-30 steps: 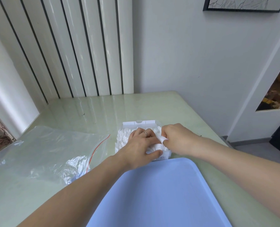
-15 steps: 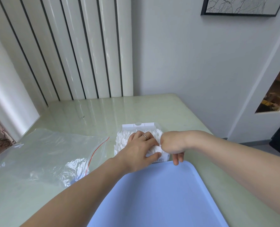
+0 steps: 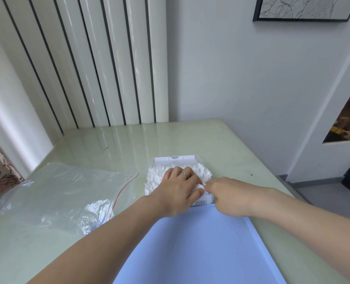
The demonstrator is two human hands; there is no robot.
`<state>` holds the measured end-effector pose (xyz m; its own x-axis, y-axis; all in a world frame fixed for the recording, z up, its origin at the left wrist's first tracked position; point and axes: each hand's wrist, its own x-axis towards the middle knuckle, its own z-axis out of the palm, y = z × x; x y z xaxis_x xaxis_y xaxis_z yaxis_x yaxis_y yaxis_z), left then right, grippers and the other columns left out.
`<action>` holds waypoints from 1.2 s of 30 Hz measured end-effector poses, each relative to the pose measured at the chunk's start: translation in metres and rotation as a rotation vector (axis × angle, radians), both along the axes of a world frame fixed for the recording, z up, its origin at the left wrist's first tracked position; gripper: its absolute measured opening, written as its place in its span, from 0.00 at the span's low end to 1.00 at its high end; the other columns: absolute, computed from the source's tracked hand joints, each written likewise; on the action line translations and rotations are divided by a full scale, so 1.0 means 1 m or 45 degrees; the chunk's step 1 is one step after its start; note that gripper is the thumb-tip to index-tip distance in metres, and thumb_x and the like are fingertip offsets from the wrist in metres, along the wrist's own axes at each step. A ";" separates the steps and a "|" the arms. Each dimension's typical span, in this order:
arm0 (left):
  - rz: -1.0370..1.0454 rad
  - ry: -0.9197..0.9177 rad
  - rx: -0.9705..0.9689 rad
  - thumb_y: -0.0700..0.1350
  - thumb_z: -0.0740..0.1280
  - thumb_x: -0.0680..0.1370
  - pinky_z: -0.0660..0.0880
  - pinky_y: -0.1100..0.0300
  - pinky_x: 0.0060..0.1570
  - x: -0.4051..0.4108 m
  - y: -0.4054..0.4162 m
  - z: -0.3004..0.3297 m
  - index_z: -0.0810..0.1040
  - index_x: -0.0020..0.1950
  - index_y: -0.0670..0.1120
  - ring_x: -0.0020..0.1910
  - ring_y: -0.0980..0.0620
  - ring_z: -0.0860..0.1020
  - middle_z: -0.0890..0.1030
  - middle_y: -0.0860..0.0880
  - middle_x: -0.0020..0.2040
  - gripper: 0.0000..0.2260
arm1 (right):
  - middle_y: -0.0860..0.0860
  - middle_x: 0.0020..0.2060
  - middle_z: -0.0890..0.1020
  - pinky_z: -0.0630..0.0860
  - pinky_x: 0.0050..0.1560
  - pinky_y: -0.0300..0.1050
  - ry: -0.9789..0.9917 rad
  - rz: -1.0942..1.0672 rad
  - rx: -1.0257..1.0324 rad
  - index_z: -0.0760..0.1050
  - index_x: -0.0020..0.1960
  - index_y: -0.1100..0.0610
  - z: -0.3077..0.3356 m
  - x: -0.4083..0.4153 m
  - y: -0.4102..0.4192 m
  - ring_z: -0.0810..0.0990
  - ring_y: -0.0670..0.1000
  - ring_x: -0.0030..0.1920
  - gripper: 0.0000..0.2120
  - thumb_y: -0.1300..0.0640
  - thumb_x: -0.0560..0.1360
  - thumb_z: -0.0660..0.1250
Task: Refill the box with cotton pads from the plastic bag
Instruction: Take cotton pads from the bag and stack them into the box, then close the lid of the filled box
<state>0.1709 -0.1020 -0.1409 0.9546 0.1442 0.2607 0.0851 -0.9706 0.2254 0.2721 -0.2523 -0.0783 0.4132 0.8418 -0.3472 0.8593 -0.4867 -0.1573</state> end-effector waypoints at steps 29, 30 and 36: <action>0.781 0.039 -1.594 0.62 0.52 0.82 0.76 0.53 0.55 -0.031 0.081 0.058 0.71 0.67 0.47 0.58 0.49 0.77 0.76 0.46 0.62 0.24 | 0.50 0.52 0.82 0.74 0.53 0.47 1.342 -1.070 1.105 0.76 0.61 0.54 -0.025 0.045 0.052 0.81 0.49 0.50 0.19 0.47 0.84 0.50; 0.761 0.036 -1.595 0.63 0.53 0.82 0.76 0.52 0.58 -0.035 0.078 0.059 0.72 0.68 0.47 0.60 0.48 0.76 0.75 0.45 0.63 0.24 | 0.50 0.54 0.81 0.73 0.56 0.48 1.335 -1.038 1.095 0.75 0.63 0.54 -0.025 0.043 0.048 0.80 0.49 0.52 0.19 0.47 0.83 0.51; 0.856 -0.216 -1.834 0.62 0.59 0.81 0.79 0.50 0.57 -0.044 0.065 0.070 0.67 0.70 0.44 0.56 0.45 0.79 0.76 0.42 0.62 0.26 | 0.53 0.65 0.76 0.74 0.58 0.52 1.517 -1.118 1.215 0.67 0.71 0.60 -0.016 0.026 0.033 0.77 0.55 0.62 0.21 0.49 0.83 0.55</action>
